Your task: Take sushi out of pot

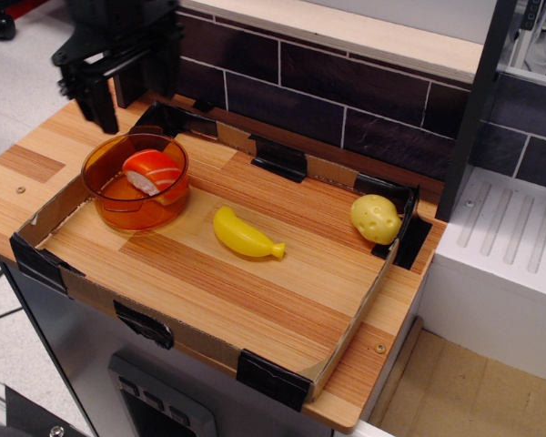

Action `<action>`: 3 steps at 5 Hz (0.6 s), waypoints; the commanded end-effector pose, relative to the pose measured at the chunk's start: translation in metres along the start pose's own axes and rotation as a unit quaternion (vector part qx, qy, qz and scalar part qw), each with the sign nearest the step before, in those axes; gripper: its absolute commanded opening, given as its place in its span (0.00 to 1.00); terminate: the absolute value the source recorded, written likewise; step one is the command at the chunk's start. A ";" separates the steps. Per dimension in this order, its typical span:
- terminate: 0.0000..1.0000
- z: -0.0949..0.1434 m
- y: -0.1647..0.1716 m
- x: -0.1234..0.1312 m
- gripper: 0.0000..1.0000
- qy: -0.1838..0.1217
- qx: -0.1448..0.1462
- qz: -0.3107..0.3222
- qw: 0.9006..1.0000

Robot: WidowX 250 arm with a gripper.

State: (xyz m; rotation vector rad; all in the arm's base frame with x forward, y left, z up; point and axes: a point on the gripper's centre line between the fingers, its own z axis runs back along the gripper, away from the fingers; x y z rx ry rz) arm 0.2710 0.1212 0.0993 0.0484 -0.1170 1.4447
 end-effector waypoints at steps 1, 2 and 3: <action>0.00 -0.022 0.002 0.008 1.00 0.007 -0.035 0.021 0.999; 0.00 -0.037 -0.001 0.006 1.00 0.004 -0.033 0.016 0.999; 0.00 -0.049 -0.001 0.001 1.00 0.002 -0.033 -0.001 0.999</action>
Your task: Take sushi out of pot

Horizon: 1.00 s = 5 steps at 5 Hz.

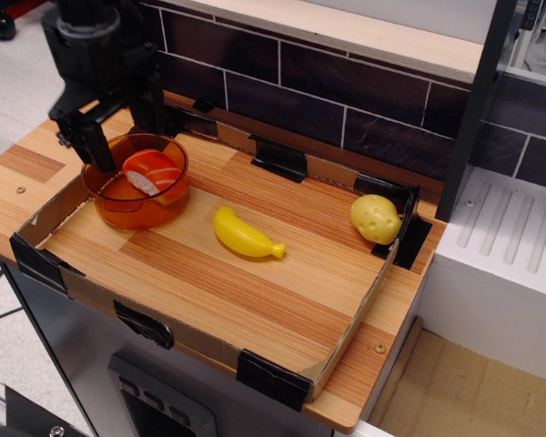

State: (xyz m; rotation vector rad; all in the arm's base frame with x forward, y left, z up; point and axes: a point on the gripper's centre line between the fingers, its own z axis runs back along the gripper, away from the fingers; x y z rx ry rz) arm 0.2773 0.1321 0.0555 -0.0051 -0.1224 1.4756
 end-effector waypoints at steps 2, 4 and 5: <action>0.00 -0.017 0.000 -0.008 1.00 -0.020 -0.031 -0.013 0.999; 0.00 -0.029 0.000 -0.010 1.00 -0.031 -0.030 -0.007 0.999; 0.00 -0.030 0.000 -0.011 1.00 -0.032 -0.026 -0.009 0.999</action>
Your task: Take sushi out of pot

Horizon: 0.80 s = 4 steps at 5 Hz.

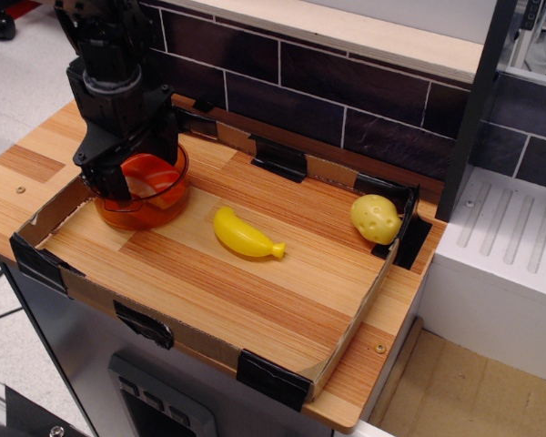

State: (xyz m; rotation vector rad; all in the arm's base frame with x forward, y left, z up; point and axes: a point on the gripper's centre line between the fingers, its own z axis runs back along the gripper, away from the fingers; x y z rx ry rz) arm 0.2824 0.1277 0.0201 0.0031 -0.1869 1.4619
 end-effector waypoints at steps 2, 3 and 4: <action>0.00 0.017 0.001 0.000 0.00 0.006 -0.001 -0.006 1.000; 0.00 0.033 -0.002 0.006 0.00 0.005 -0.012 0.001 1.000; 0.00 0.063 -0.006 0.015 0.00 -0.017 -0.057 0.028 0.998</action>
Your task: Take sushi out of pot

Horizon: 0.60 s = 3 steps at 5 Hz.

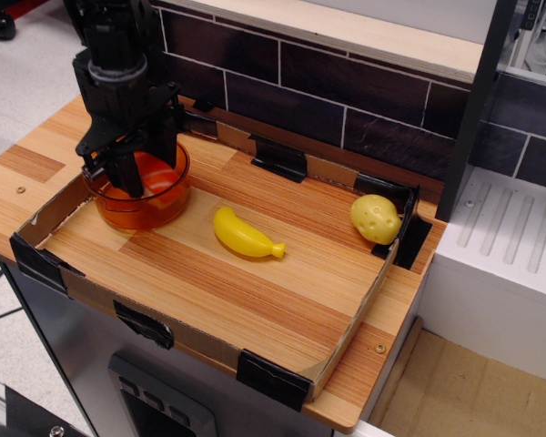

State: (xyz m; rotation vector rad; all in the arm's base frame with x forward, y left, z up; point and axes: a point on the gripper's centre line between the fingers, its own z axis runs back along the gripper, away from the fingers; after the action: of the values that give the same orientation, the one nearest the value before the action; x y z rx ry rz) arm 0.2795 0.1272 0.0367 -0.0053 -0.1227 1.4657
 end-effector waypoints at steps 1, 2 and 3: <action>0.00 0.080 -0.007 0.010 0.00 -0.040 -0.130 0.012 0.991; 0.00 0.090 -0.016 -0.012 0.00 -0.017 -0.132 -0.022 0.991; 0.00 0.090 -0.032 -0.051 0.00 0.004 -0.099 -0.070 0.993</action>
State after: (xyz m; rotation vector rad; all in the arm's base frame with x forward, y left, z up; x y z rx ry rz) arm 0.3038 0.0640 0.1121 -0.1351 -0.2069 1.2942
